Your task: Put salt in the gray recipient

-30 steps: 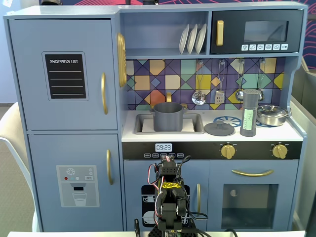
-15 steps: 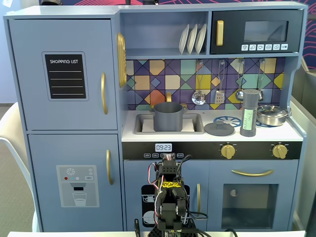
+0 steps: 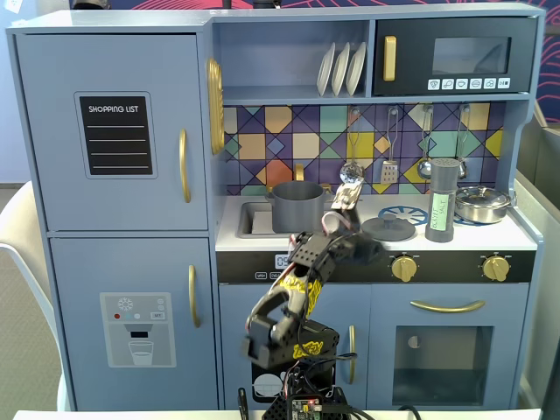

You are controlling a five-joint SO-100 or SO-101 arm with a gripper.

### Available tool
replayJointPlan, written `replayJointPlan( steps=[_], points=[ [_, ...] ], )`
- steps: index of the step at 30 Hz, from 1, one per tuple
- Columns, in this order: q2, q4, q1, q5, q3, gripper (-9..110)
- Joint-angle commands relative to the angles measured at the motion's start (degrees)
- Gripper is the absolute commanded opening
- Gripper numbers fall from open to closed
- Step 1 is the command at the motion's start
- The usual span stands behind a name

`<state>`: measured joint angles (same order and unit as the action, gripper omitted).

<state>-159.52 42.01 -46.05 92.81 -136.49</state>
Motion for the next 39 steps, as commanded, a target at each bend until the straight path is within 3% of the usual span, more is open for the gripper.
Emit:
replayJointPlan(
  steps=[1, 9, 14, 22, 39],
  points=[
    [6.9, -14.8, -4.9, -1.4, 8.8, 1],
    [20.3, -29.0, -7.8, -6.5, 15.1, 45],
    [28.8, -30.8, -7.6, -7.6, 22.3, 61],
    [41.8, -35.8, -8.3, -8.1, 31.7, 69],
    [65.6, -37.7, -7.1, -9.6, 51.9, 63]
  ],
)
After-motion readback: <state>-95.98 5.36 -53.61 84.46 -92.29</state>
